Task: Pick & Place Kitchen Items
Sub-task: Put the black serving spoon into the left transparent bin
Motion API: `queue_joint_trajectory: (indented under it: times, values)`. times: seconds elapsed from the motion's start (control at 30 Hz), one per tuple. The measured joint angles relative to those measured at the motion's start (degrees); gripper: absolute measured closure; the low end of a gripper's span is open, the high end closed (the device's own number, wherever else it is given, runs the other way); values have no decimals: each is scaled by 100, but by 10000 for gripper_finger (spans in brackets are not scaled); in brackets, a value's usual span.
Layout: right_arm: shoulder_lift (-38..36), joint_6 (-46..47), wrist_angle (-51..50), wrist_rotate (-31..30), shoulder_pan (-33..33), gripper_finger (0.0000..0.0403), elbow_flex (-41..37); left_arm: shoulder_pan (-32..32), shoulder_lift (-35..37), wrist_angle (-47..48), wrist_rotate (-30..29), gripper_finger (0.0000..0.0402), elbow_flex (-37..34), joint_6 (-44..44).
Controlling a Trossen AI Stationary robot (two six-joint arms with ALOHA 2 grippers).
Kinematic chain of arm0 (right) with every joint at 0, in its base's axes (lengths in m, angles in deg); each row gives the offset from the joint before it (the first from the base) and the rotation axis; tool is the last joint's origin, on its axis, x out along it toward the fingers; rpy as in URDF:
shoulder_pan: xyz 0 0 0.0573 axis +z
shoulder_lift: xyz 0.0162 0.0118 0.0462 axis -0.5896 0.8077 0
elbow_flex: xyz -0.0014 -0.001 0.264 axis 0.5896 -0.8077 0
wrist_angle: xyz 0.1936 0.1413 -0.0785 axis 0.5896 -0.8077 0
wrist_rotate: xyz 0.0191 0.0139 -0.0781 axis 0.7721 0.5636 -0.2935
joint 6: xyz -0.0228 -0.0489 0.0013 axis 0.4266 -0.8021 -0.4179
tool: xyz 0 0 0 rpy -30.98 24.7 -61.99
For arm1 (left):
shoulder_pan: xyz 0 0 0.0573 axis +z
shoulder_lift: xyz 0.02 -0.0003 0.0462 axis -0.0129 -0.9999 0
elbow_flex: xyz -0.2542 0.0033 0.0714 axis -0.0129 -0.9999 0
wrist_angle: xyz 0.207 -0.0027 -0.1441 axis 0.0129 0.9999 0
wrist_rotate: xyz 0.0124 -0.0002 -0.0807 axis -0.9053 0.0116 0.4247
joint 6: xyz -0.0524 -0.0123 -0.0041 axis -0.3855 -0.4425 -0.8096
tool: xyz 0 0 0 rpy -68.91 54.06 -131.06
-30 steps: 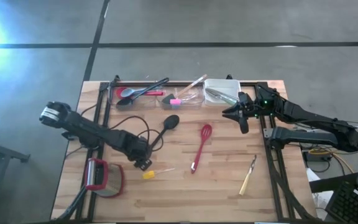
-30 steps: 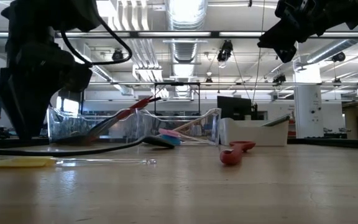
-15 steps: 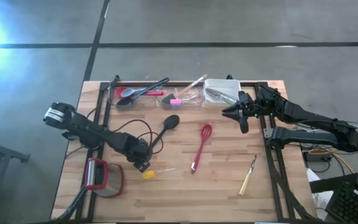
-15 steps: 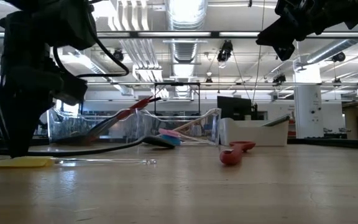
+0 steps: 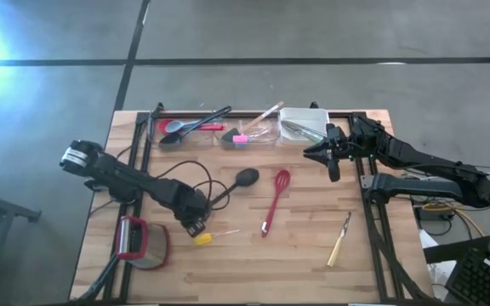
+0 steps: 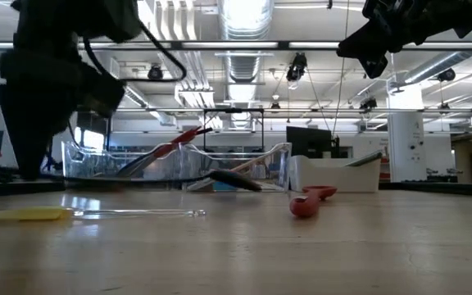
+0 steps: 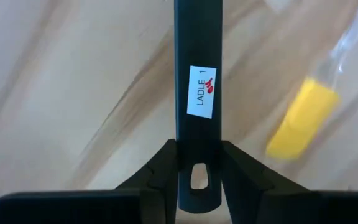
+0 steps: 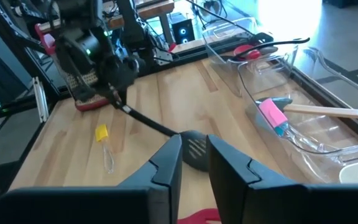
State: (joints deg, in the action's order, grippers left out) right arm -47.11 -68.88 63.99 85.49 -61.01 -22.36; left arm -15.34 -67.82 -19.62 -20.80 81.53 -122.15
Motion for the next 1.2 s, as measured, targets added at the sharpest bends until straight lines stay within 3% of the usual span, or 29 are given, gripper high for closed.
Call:
queue_joint_trajectory:
  times: [0.27,0.57,0.87,1.03,1.2]
  values:
    - [43,26,38,112,122,331,2,25,241,2321,-76,308,1478,1337]
    - [453,-182,452,89,1064,333,200,832,227,3295,-140,308,3064,3111]
    - [1508,-982,-107,-1012,1802,326,1475,2193,158,3753,12,308,3697,3959]
    - [2478,-1346,-1319,-1535,1814,305,2515,2302,-168,3996,115,308,3795,4315]
    - [3471,-1674,-2114,-1545,1823,274,3481,2275,-655,4303,116,308,4144,4592]
